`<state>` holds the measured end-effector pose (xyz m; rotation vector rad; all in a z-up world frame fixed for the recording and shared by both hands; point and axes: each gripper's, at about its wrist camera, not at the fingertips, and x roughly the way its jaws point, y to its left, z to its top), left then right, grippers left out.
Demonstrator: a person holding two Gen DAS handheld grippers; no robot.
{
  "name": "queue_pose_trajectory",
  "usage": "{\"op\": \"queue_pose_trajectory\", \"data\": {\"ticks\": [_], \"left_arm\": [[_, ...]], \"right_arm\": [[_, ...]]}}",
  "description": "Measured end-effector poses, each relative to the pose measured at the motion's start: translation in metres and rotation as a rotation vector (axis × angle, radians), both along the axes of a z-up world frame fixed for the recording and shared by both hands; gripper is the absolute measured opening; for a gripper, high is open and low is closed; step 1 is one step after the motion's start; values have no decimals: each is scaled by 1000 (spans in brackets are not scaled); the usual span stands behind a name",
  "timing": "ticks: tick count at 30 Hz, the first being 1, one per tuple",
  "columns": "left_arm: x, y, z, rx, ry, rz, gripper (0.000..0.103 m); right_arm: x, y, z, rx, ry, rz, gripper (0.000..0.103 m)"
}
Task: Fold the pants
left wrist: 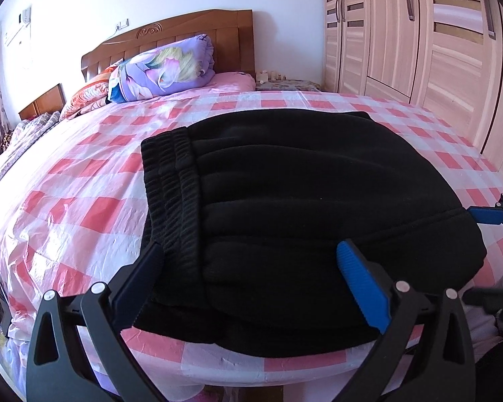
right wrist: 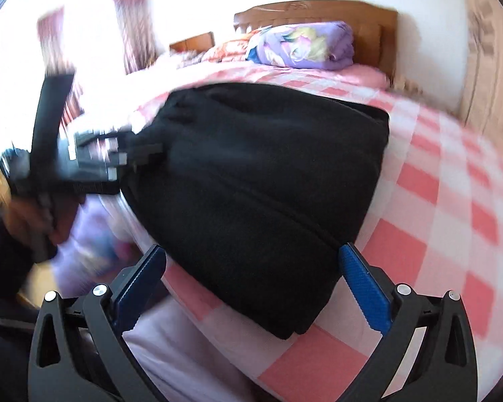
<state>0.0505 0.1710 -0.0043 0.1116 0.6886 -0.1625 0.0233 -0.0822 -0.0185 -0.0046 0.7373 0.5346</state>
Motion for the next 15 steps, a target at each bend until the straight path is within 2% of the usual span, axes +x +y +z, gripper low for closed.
{"op": "queue_pose_trajectory", "data": {"ticks": [2, 3, 4, 7, 8, 9, 12, 13, 14, 15], "left_arm": [[0, 0, 0, 0, 1, 1, 102], [-1, 1, 2, -10, 9, 6, 102], [-2, 6, 8, -52, 22, 17, 102], [-9, 40, 30, -308, 21, 4, 101], [-5, 55, 33, -380, 47, 10, 101], [3, 64, 33, -414, 76, 18, 101], [30, 85, 17, -451, 183, 63, 101], [39, 88, 10, -466, 221, 65, 101], [46, 89, 4, -486, 263, 52, 101], [54, 87, -4, -508, 309, 29, 101]], "right_arm": [[12, -24, 1, 106, 50, -73, 99], [17, -32, 1, 124, 65, -102, 99], [22, -38, 2, 133, 81, -129, 99], [37, -55, 4, 201, 119, -151, 99], [43, -57, 4, 231, 138, -148, 99], [51, -59, 3, 256, 163, -146, 99], [73, -47, -4, 277, 219, -125, 99], [81, -42, -6, 268, 241, -122, 97], [87, -39, -9, 262, 263, -122, 89], [92, -34, -13, 272, 287, -109, 86]]}}
